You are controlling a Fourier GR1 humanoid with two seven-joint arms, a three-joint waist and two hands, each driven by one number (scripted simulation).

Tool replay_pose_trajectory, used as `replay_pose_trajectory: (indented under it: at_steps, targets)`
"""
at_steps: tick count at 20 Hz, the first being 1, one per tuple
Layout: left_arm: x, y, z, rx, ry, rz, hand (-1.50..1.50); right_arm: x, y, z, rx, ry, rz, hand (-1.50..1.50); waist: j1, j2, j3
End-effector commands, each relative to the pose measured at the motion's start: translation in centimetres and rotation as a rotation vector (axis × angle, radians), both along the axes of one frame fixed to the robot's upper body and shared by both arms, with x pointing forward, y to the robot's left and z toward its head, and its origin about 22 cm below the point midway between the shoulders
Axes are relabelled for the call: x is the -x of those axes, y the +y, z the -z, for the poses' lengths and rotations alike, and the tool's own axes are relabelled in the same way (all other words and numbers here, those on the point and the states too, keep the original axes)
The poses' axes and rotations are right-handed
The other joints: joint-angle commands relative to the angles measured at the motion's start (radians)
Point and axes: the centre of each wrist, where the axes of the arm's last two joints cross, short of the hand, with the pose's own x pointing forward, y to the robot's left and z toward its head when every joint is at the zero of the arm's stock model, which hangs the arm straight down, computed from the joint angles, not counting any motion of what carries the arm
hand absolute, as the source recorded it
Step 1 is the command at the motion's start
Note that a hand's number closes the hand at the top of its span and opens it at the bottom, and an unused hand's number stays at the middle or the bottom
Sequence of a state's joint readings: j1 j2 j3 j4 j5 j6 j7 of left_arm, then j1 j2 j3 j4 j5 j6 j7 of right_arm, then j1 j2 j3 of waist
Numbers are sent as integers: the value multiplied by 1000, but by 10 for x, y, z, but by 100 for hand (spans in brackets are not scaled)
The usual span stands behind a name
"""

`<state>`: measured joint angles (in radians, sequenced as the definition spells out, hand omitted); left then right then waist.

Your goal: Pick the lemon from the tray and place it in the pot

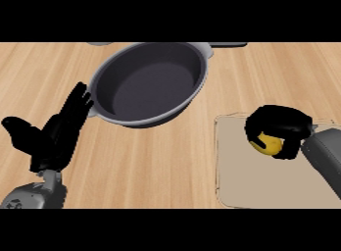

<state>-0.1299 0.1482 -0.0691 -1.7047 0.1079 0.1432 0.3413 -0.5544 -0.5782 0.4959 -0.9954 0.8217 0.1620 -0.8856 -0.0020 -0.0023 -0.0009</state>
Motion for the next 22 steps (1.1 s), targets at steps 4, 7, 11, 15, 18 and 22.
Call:
replay_pose_trajectory:
  at_steps: [4, 7, 11, 15, 18, 22]
  targets:
    - [4, 10, 2, -13, 7, -39, 0, 1, -2, 33, 67, 140, 718, 150, -39, -18, -7]
    - [1, 1, 6, 0, 21, -26, 0, -5, 50, 31, 55, 144, 859, 150, -39, -15, -5]
    - [10, 5, 9, 11, 27, -12, 0, -14, 89, -12, 0, -72, 1059, 150, -26, -20, -3]
    - [4, 10, -3, 9, 4, -21, 0, -7, 117, -72, -126, -219, 1122, 150, -27, -15, -1]
    - [-3, 14, -5, -9, 4, -14, 0, 19, 129, -108, -186, -237, 1088, 150, -25, -9, 0]
    - [7, 2, 7, 0, 0, -12, 0, 54, 141, -152, -346, -315, 1042, 150, -19, -10, 0]
